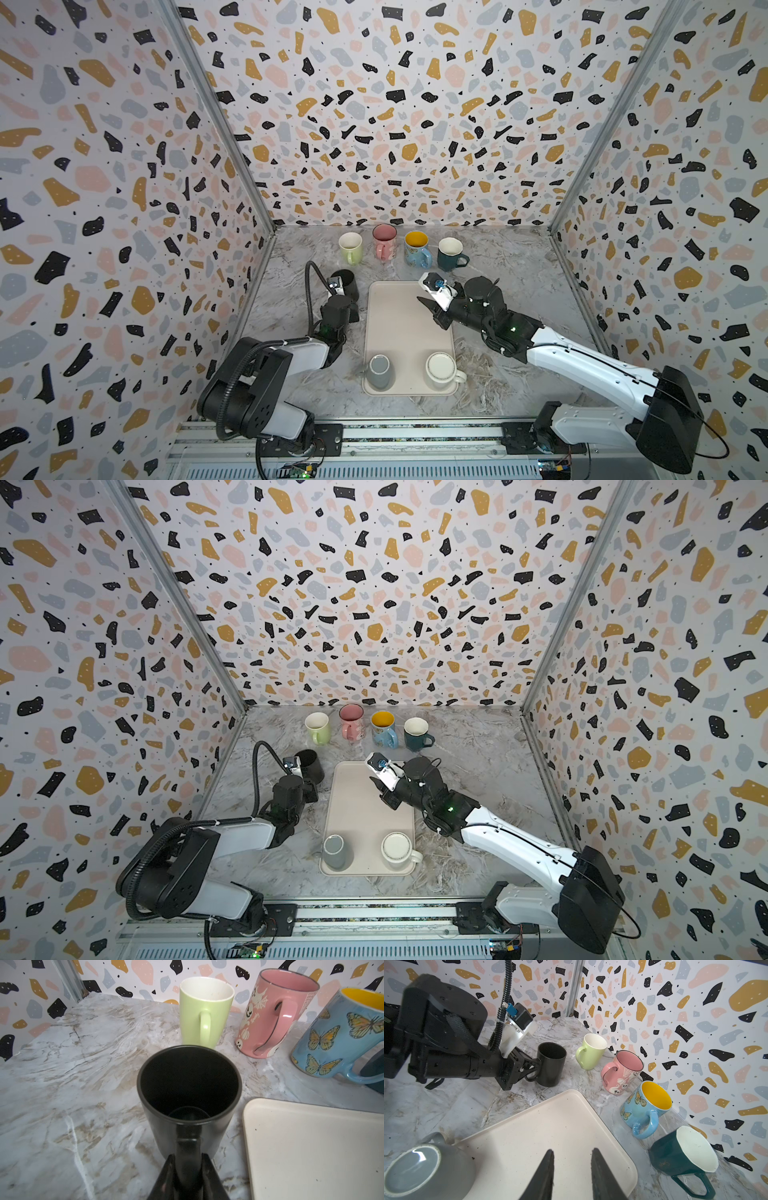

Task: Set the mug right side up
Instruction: 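Open the left gripper and lift it off the black mug's handle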

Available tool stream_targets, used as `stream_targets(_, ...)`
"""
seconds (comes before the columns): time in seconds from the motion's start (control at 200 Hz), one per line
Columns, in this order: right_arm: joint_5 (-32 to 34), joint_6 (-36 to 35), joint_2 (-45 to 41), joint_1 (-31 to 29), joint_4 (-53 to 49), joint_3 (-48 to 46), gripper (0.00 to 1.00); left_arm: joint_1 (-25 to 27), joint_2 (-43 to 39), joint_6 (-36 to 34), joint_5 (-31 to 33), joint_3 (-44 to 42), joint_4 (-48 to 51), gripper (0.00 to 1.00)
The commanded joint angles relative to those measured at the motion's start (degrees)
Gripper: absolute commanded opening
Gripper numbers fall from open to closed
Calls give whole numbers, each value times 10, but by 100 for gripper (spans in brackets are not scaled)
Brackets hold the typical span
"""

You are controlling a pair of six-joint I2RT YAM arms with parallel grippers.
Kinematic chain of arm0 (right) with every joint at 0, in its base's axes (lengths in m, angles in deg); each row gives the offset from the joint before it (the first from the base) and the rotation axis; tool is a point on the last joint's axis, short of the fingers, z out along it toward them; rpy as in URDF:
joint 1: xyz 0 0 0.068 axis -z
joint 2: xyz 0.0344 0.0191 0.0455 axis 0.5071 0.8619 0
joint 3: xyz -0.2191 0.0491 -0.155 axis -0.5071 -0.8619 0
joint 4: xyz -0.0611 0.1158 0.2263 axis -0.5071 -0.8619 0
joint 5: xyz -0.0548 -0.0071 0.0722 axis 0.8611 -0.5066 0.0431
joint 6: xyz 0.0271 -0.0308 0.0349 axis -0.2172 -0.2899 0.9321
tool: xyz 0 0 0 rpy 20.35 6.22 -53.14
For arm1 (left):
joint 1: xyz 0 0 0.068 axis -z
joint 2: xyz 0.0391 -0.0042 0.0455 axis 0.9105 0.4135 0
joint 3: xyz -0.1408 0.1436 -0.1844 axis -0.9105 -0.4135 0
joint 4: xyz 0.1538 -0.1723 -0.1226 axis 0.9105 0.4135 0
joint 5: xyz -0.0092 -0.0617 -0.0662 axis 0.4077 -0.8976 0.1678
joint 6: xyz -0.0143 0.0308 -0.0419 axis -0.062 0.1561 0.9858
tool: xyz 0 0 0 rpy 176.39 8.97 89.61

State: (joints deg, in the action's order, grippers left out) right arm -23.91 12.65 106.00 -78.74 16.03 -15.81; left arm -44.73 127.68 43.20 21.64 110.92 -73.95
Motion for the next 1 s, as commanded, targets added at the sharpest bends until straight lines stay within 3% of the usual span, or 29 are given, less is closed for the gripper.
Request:
stream_targets(0.0, -4, 7, -4, 1, 10, -5, 33, 4, -5, 3, 24, -4, -13, 22)
stream_targets(0.365, -3, 8, -4, 1, 10, -7, 33, 5, -4, 6, 29, 1, -1, 25)
stream_targets(0.641, -2, 12, -12, 1, 1, -3, 33, 7, -38, 8, 36, 7, 40, 42)
stream_targets(0.776, 1, 21, -16, 1, -10, 2, 34, 8, -71, 2, 32, 27, 88, 45)
stream_targets(0.871, 8, 39, -17, 1, -26, 10, 39, 9, -112, 4, 17, 30, 121, 45)
stream_targets(0.996, 30, 89, -15, 3, -80, 38, 59, 11, -194, 14, 7, 27, 174, 47)
